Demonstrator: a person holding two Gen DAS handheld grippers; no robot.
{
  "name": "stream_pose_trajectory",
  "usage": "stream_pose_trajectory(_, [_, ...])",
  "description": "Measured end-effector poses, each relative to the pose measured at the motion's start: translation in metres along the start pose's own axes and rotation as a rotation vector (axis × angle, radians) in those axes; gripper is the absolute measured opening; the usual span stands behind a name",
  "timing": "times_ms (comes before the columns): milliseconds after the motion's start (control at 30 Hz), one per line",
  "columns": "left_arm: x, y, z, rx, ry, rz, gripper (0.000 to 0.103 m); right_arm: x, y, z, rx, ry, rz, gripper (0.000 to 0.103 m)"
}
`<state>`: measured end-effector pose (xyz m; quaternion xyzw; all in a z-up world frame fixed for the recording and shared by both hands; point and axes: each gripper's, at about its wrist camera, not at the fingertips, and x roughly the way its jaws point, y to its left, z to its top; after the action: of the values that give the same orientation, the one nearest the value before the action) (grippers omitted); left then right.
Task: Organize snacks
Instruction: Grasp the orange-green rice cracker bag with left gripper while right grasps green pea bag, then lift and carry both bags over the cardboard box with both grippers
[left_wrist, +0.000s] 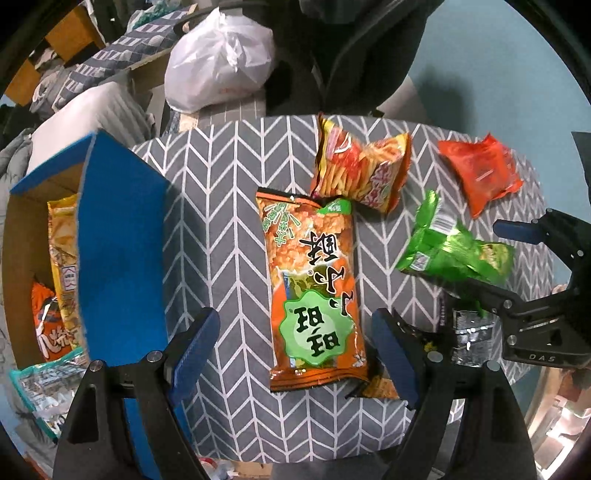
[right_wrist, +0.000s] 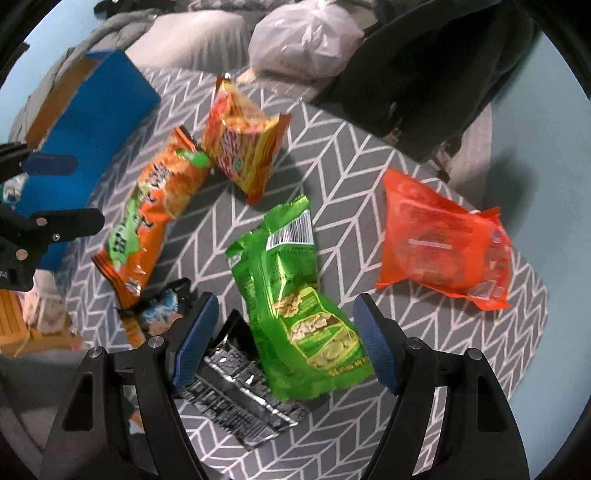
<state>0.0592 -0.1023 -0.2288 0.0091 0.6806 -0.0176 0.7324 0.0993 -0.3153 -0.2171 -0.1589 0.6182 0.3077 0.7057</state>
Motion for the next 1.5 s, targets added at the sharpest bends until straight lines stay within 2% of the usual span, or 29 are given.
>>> stream_pose_trajectory(167, [0.02,0.002,0.006,-0.03,0.036,0.001,0.085,0.023,0.0,0.002,-0.028,0.043,-0.02,0.075])
stream_pose_trajectory(267, [0.028,0.003,0.01,-0.056,0.05,-0.043,0.085,0.033,-0.002,0.003,-0.019,0.058,-0.019,0.075])
stream_pose_trajectory(333, [0.032,0.001,0.011,-0.068,0.057,-0.063,0.086,0.038,-0.004,0.003,-0.003,0.065,-0.006,0.075])
stream_pose_trajectory(467, [0.043,-0.004,0.018,-0.068,0.076,-0.056,0.087,0.046,-0.005,0.004,0.027,0.073,0.021,0.075])
stream_pose_trajectory(633, [0.067,-0.007,0.026,-0.074,0.116,-0.041,0.087,0.053,-0.007,-0.001,0.061,0.074,0.04,0.052])
stream_pose_trajectory(800, [0.083,0.001,0.027,-0.1,0.119,-0.044,0.087,0.047,-0.01,-0.007,0.099,0.036,0.036,0.043])
stream_pose_trajectory(833, [0.085,0.003,0.027,-0.103,0.118,-0.045,0.085,0.044,-0.012,-0.009,0.108,0.025,0.034,0.042])
stream_pose_trajectory(933, [0.088,0.006,0.025,-0.091,0.122,-0.052,0.073,0.034,-0.012,-0.009,0.136,-0.002,0.034,0.042])
stream_pose_trajectory(967, [0.087,0.006,0.025,-0.082,0.115,-0.049,0.065,0.031,-0.012,-0.009,0.142,-0.01,0.033,0.042])
stream_pose_trajectory(1033, [0.084,0.005,0.023,-0.061,0.103,-0.046,0.057,0.025,-0.01,-0.011,0.152,-0.021,0.029,0.042])
stream_pose_trajectory(1067, [0.083,0.005,0.022,-0.055,0.098,-0.044,0.049,0.023,-0.007,-0.012,0.157,-0.024,0.028,0.042])
stream_pose_trajectory(1233, [0.071,0.016,0.015,-0.041,0.083,-0.054,0.041,0.009,-0.007,-0.013,0.186,-0.041,0.025,0.041])
stream_pose_trajectory(1500, [0.048,0.023,0.0,-0.052,0.054,-0.061,0.04,-0.015,0.001,-0.016,0.252,-0.068,0.043,0.039])
